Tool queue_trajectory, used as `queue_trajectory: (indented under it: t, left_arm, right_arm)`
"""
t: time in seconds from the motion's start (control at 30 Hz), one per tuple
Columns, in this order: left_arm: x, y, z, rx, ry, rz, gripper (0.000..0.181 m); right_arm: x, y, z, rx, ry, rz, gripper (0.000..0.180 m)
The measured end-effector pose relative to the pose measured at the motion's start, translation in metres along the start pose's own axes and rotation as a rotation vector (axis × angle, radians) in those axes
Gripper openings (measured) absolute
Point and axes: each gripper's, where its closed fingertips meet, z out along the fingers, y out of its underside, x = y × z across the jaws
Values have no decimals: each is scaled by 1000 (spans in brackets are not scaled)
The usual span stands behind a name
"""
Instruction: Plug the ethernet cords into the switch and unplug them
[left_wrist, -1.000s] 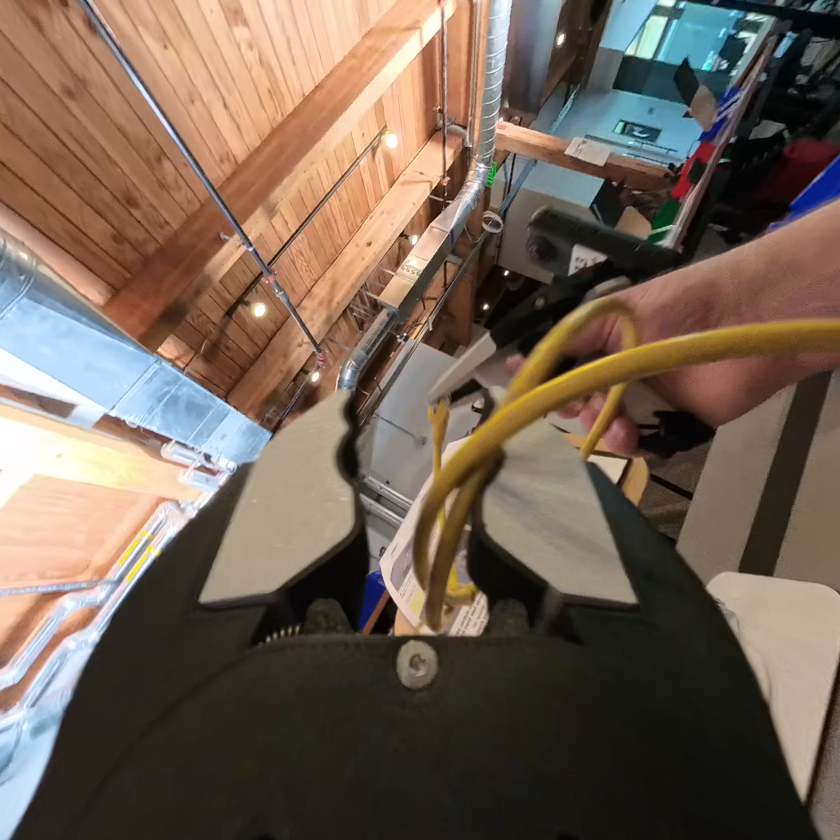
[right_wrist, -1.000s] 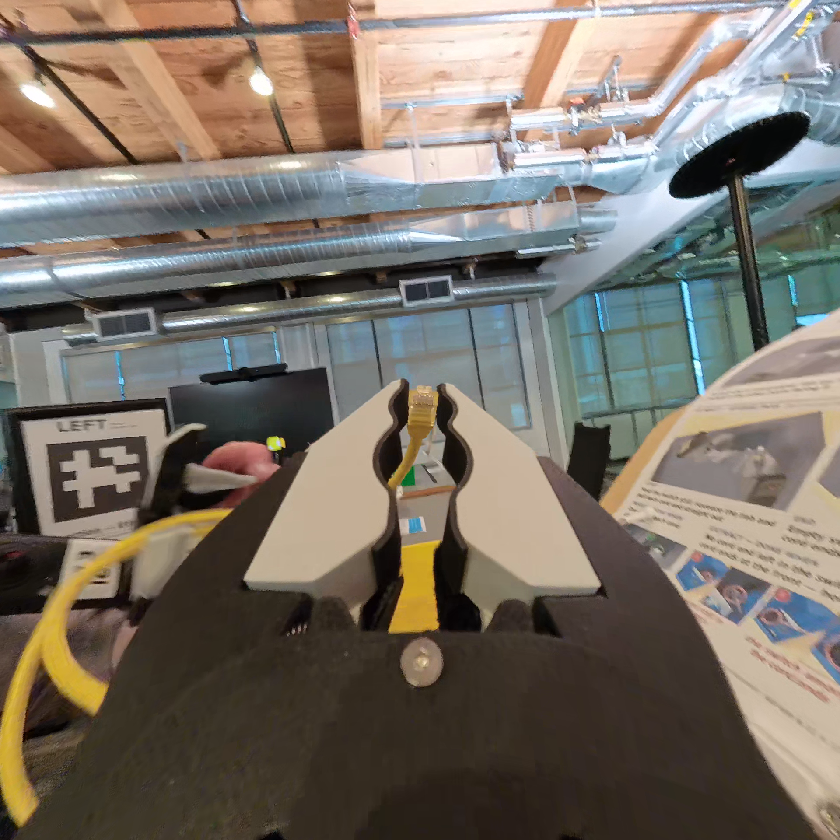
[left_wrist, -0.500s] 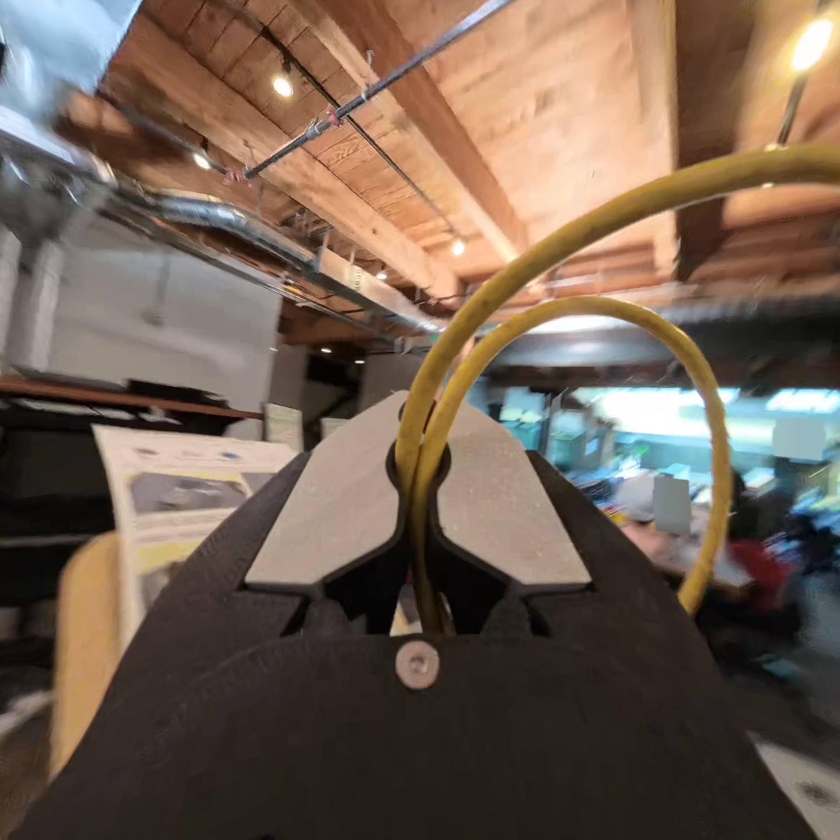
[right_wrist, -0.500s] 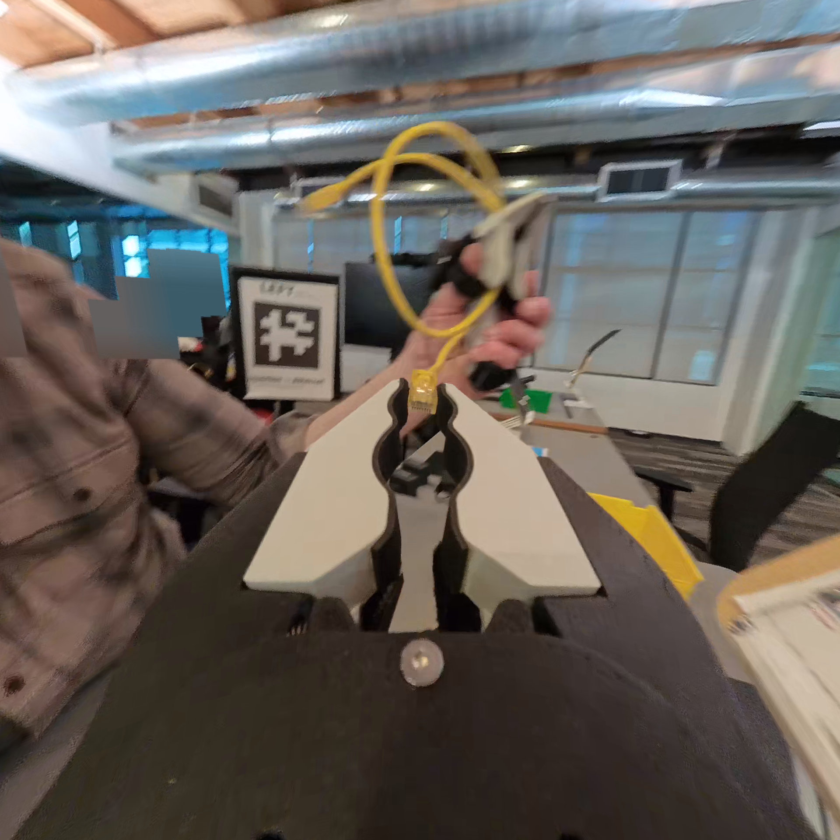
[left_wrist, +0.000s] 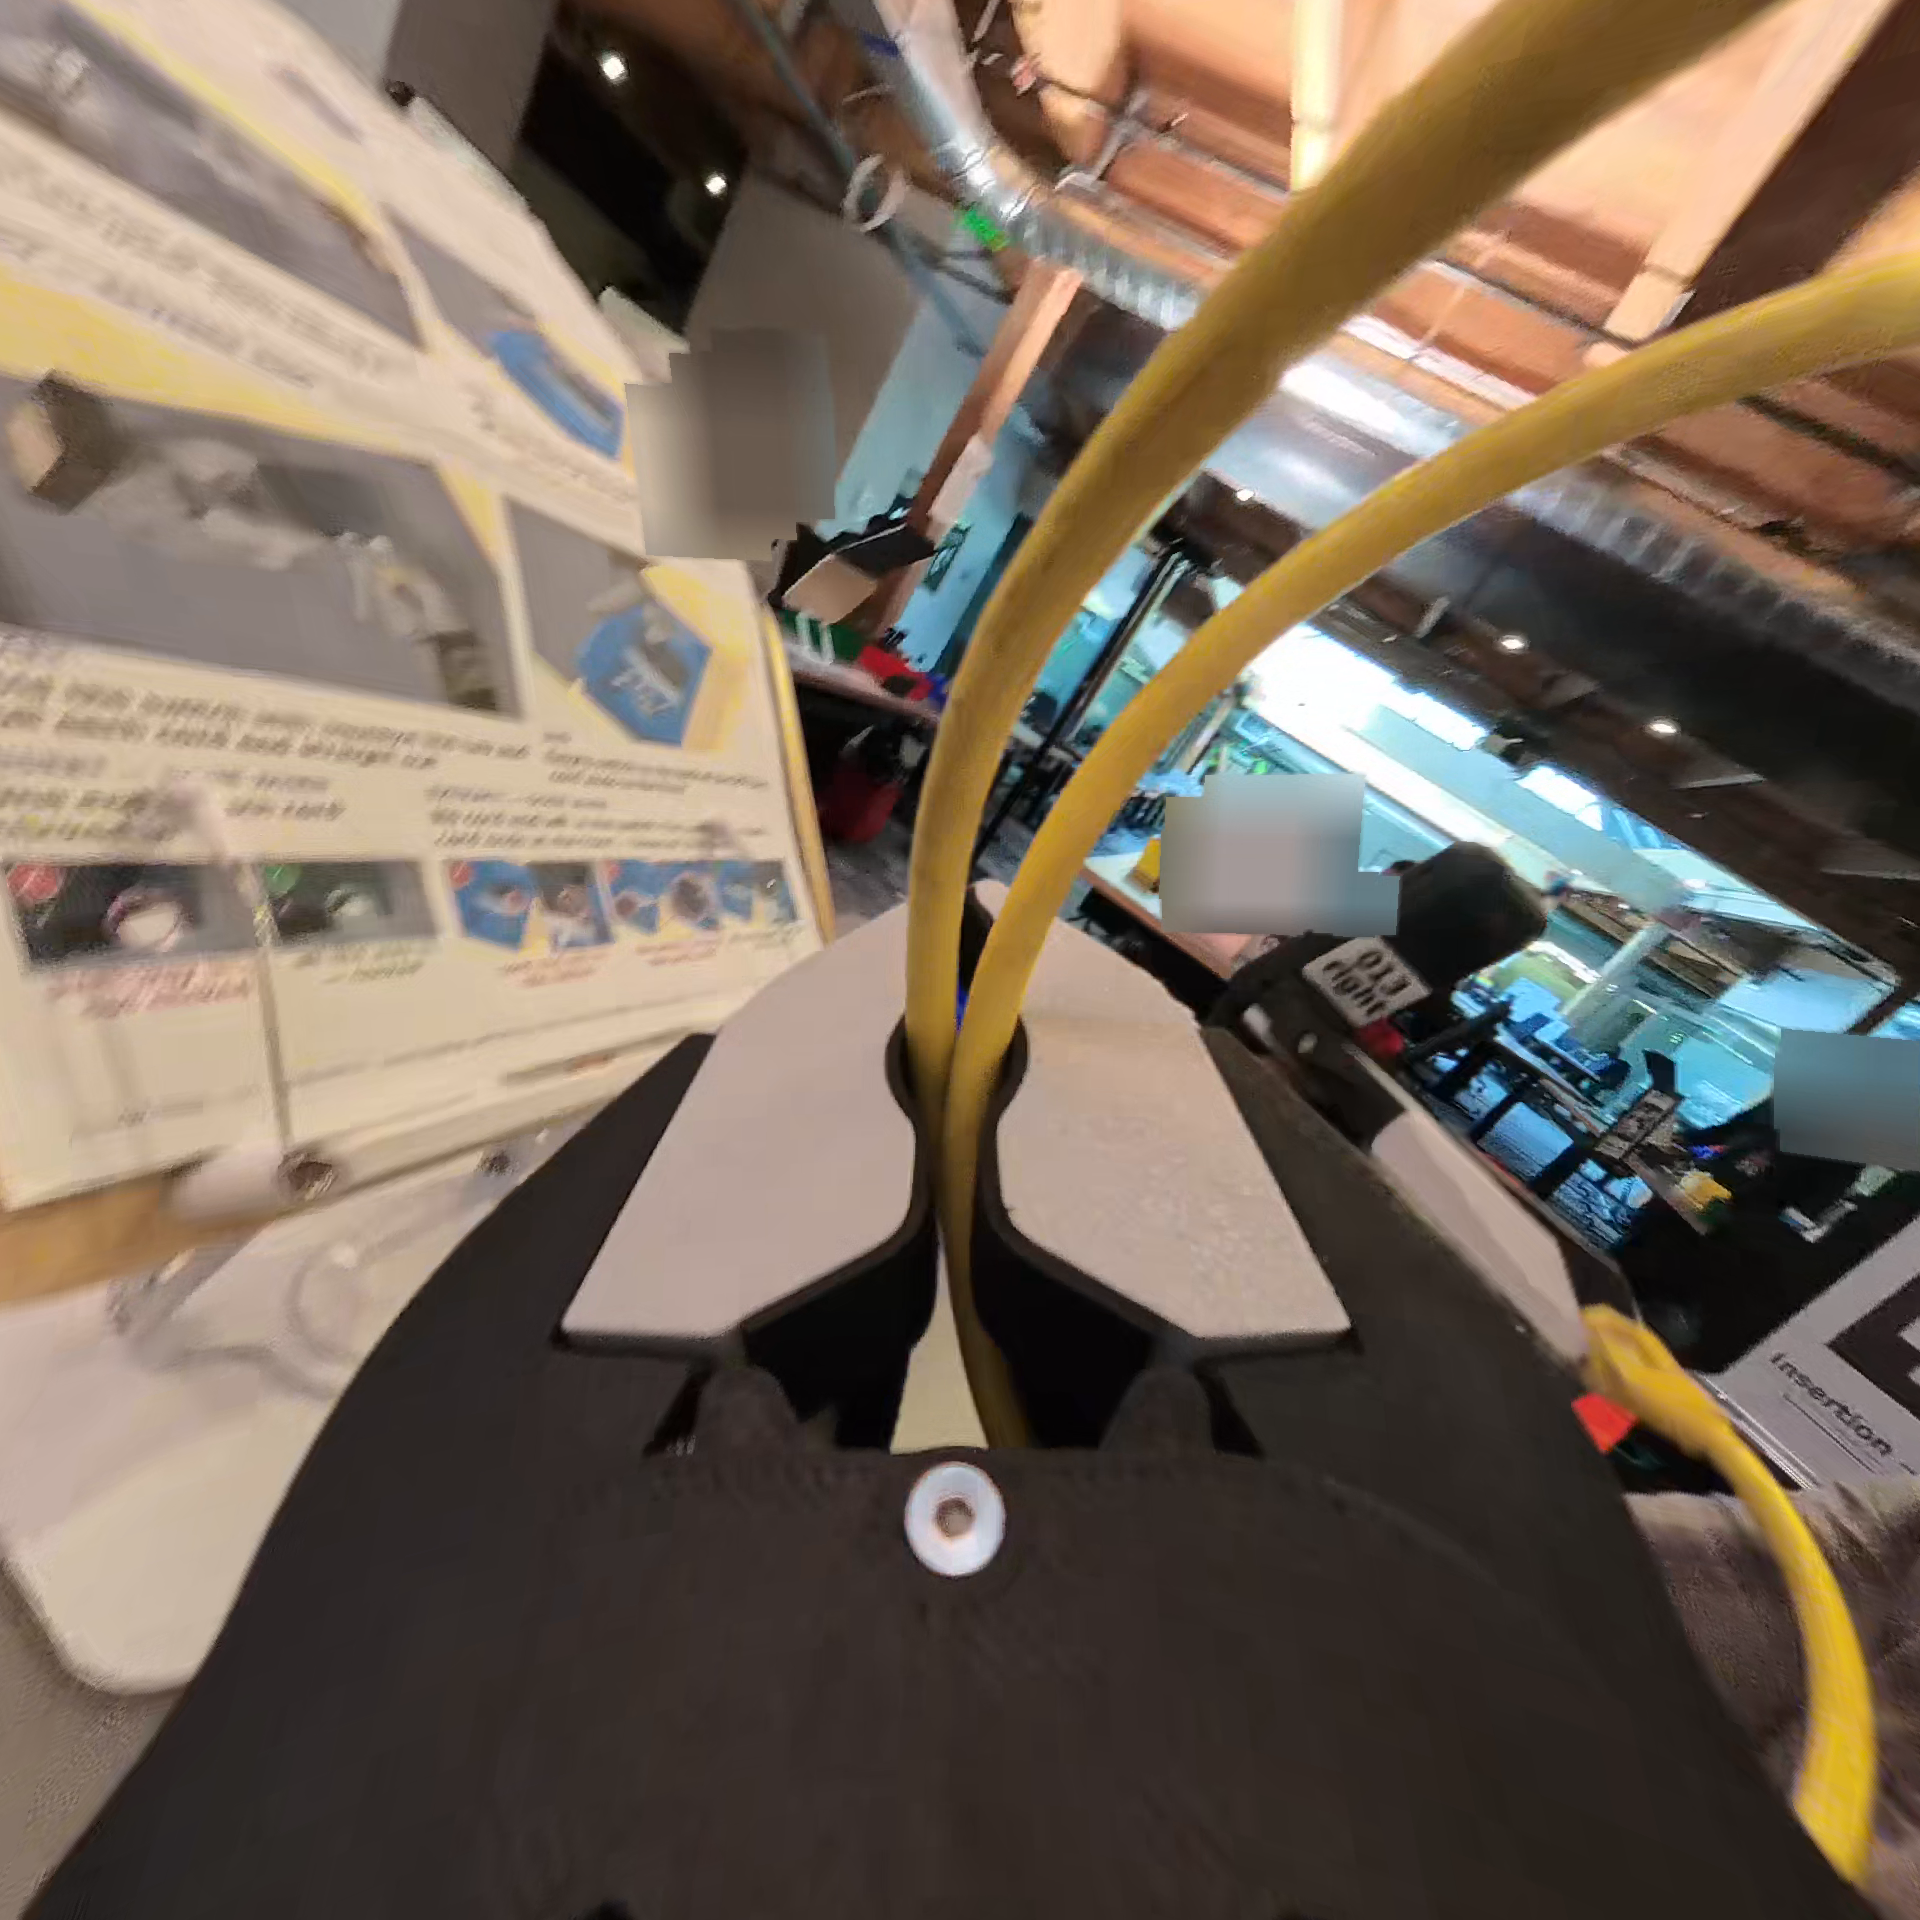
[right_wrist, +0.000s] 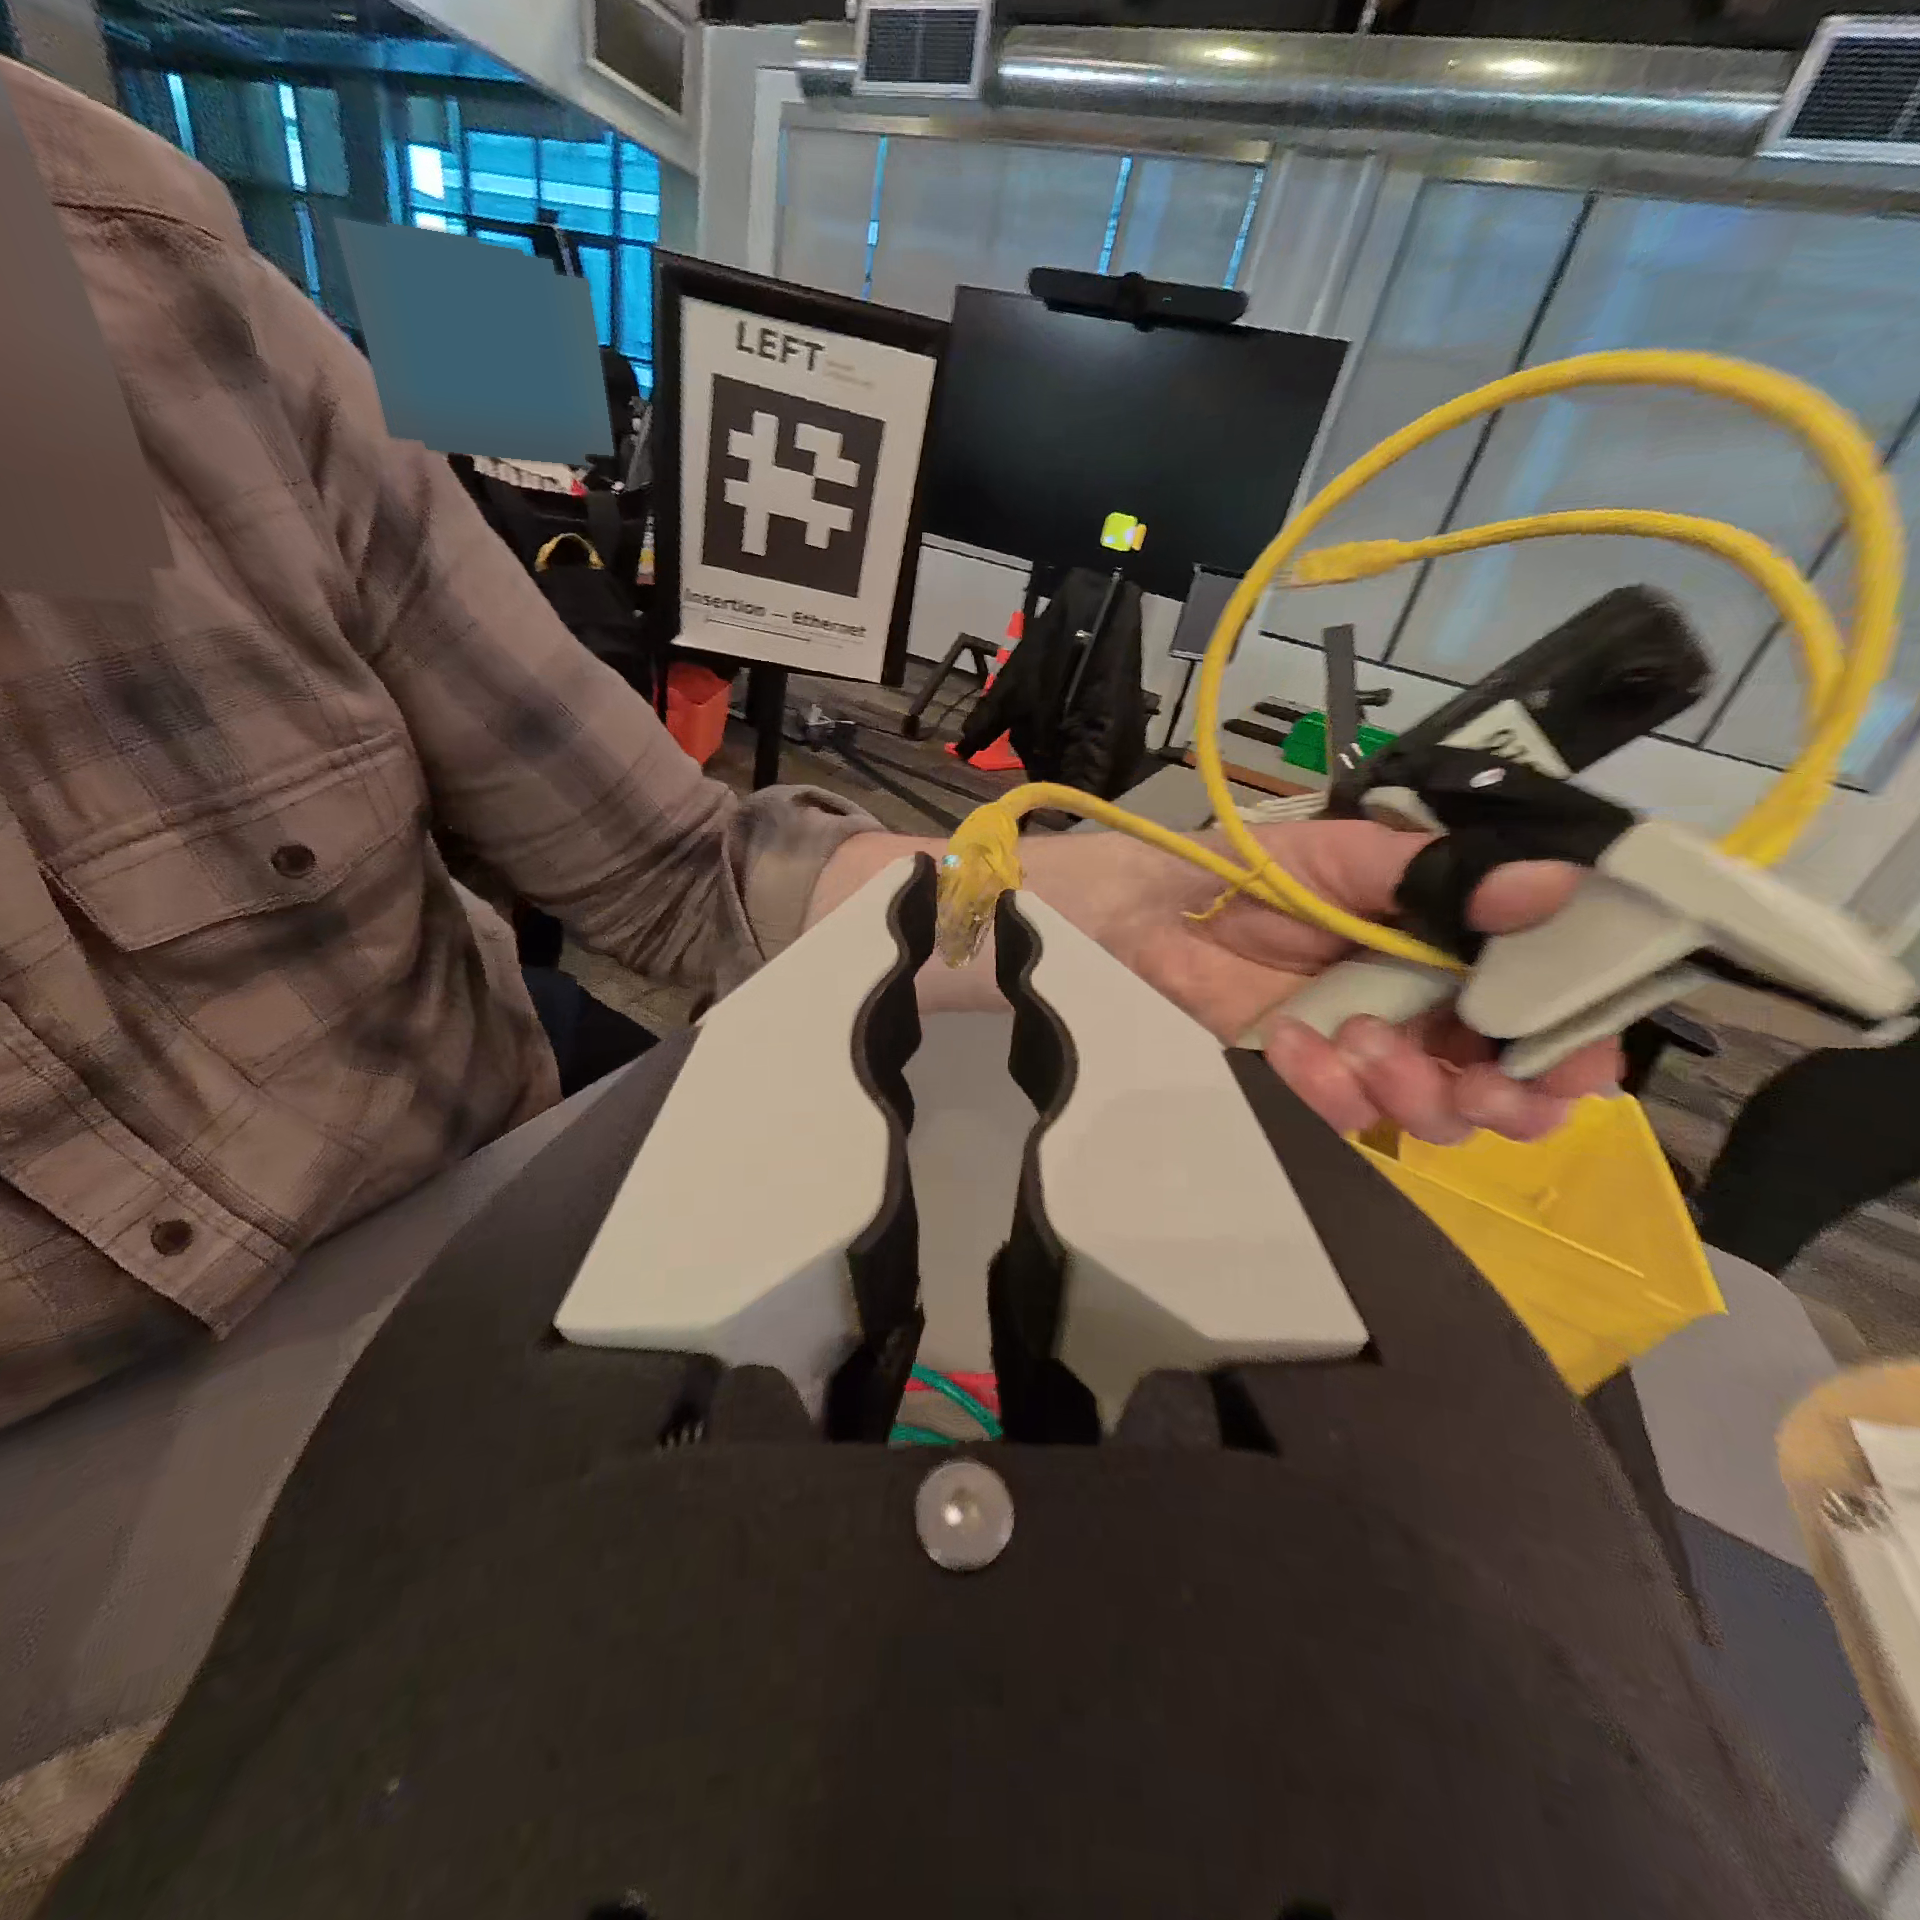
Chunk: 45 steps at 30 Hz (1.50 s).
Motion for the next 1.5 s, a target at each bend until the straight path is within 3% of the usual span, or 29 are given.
queue_trajectory:
  t: [0.17,0.23,0.3,0.37,0.5,0.6,0.73,0.83,1.07,1.23,1.4,1.5]
  left_arm:
    - [-33,55,-13,-73,-75,-162,18]
    - [-39,83,-16,-126,-86,-227,46]
    - [-42,109,-18,-170,-77,-291,55]
    - [-42,132,-21,-228,-72,-342,82]
    - [-33,159,-28,-292,-47,-383,102]
    - [-23,145,-36,-197,2,-410,110]
    - [-31,87,-65,201,-12,-402,99]
    - [-39,78,-80,284,-34,-415,102]
    - [-49,99,-118,184,-218,-349,97]
    - [-30,90,-136,64,-275,-128,82]
    - [19,89,-93,-166,-212,285,77]
    - [38,115,-52,-360,-122,474,82]
  right_arm:
    - [11,11,-32,-67,85,20,8]
    - [14,16,-45,-104,124,27,7]
    - [21,20,-61,-135,187,34,7]
    - [29,27,-75,-170,249,49,7]
    - [37,52,-88,-277,298,91,6]
    - [37,68,-88,-325,282,120,6]
    - [36,91,-87,-400,260,140,7]
    - [36,99,-87,-441,263,142,7]
    - [44,104,-93,-439,300,163,6]
    - [46,105,-94,-431,308,159,6]
    - [44,85,-80,-304,265,121,0]
    - [50,90,-82,-334,298,131,0]
